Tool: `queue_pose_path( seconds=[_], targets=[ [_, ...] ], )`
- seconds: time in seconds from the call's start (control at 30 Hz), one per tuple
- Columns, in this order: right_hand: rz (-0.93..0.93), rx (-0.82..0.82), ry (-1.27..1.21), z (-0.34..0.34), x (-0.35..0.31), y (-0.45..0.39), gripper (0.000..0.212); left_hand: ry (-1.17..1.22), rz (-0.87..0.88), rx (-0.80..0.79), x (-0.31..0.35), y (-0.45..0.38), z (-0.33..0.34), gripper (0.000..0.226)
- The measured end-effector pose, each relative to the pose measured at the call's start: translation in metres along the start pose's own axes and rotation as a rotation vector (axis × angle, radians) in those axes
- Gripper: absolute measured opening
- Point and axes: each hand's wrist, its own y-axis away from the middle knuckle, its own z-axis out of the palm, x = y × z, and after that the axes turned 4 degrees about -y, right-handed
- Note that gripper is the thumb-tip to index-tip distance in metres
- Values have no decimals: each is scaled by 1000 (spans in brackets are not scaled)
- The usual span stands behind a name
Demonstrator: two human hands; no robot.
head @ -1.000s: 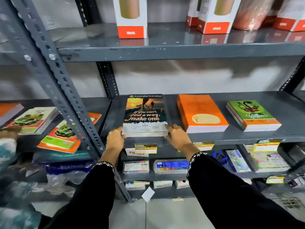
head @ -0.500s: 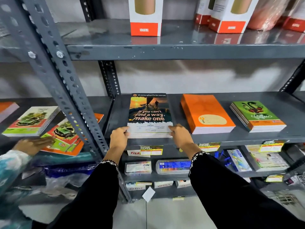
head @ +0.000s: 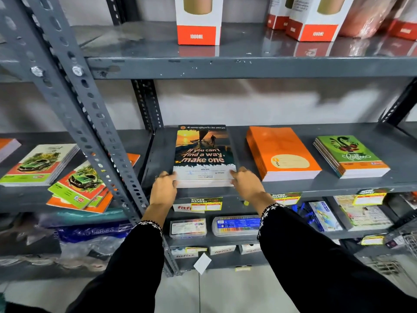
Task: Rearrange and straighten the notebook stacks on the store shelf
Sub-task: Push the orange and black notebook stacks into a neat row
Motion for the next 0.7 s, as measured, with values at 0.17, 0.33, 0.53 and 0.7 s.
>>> queue_pose_path(
  seconds=[0.17,0.33,0.53,0.7],
  targets=[
    [-37,-6,85,-1,0,-1,36,-114,9,-18,2,0,-4,26],
    [-49,6,116,1,-1,-1,34,-81,-22,-5,1,-1,-3,24],
    [-27,21,113,2,-5,-1,33,141,-107,50,1,0,-2,24],
    [-7,26,110,0,-7,-1,30,9,-71,2,2,0,-8,21]
  ],
)
